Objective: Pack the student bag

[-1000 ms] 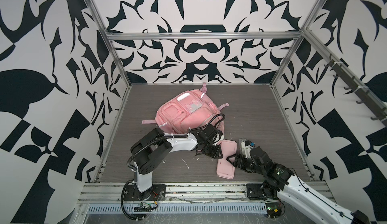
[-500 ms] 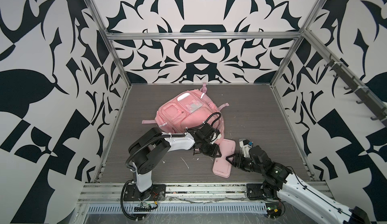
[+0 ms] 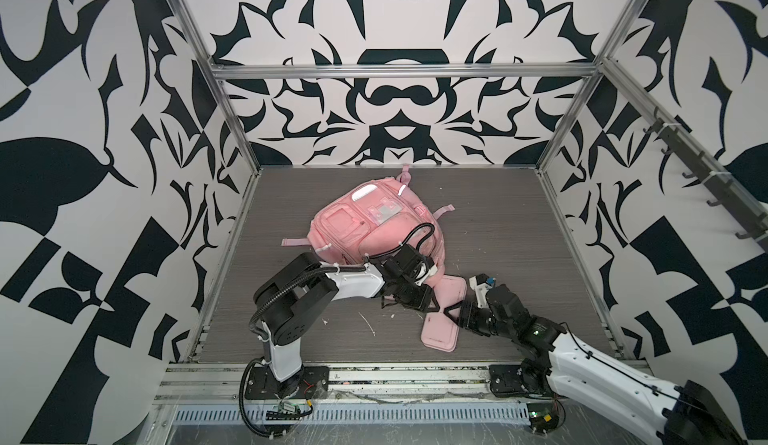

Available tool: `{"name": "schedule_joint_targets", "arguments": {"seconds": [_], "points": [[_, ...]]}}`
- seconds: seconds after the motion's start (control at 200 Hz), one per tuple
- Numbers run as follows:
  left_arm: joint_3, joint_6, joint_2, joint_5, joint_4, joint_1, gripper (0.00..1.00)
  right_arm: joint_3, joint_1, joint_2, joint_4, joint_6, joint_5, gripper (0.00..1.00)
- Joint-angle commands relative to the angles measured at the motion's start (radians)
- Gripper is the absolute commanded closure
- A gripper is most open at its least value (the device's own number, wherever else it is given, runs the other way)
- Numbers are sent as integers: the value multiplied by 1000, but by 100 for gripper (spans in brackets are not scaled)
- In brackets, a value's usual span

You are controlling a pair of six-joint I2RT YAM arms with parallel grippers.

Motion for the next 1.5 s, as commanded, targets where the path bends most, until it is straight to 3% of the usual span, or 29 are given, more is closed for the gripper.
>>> {"name": "schedule_joint_targets", "arguments": {"seconds": [0.0, 0.26, 0.58, 0.73, 0.855, 1.03, 1.165, 1.499], "points": [[-21, -14, -7, 26, -4, -3, 57, 33, 4, 8, 185, -17, -23, 50], [-10, -9, -21, 33, -16, 6, 56, 56, 3, -12, 155, -25, -19, 53], [61, 36, -56, 20, -122, 10, 55, 102, -2, -114, 1, -23, 21, 69], [88, 46, -98, 14, -162, 9, 54, 124, -4, -119, -55, -41, 17, 72], [131, 84, -153, -13, -239, 9, 53, 181, -15, -158, -189, -81, 70, 77], [214, 197, -219, -185, -401, 14, 53, 299, -48, -180, -359, -156, 143, 78], [265, 277, -222, -337, -504, 42, 52, 377, -83, -134, -387, -220, 159, 78], [403, 361, -97, -730, -664, 46, 52, 452, -210, 75, -131, -233, 45, 83]]}}
